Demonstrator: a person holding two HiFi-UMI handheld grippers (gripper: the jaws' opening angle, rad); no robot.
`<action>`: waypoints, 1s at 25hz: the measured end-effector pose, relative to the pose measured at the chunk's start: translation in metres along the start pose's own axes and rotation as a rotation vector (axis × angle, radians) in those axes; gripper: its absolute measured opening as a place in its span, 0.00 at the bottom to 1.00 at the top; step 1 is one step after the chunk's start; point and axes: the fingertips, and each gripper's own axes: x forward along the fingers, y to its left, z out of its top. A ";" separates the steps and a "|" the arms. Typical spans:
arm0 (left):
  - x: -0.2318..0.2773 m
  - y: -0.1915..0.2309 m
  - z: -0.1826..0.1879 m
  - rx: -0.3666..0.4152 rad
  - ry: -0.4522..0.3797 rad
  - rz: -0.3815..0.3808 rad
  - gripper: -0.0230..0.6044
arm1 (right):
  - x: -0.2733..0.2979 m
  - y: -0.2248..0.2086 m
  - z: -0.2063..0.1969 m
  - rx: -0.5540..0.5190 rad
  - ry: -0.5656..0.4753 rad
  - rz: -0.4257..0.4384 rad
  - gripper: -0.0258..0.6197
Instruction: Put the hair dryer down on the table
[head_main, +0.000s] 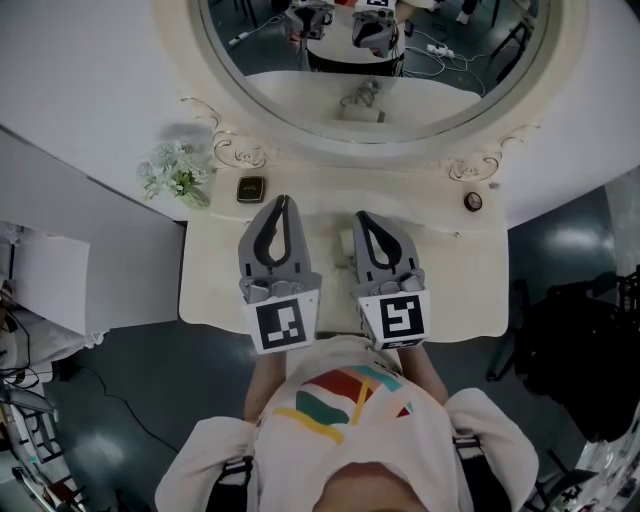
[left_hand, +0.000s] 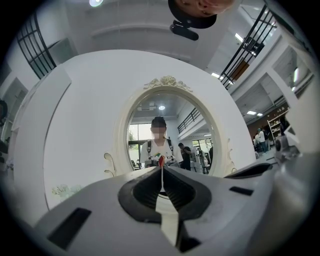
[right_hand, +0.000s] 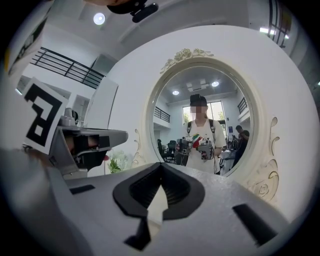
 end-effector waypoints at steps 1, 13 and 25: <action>0.000 -0.001 0.000 0.001 -0.001 -0.002 0.05 | 0.000 0.000 -0.001 -0.001 0.002 -0.001 0.04; -0.003 -0.002 0.000 0.001 0.001 -0.001 0.05 | -0.006 -0.006 -0.004 0.008 0.021 -0.018 0.04; -0.005 -0.005 0.000 -0.002 0.005 0.000 0.05 | -0.009 -0.010 -0.009 0.017 0.038 -0.024 0.04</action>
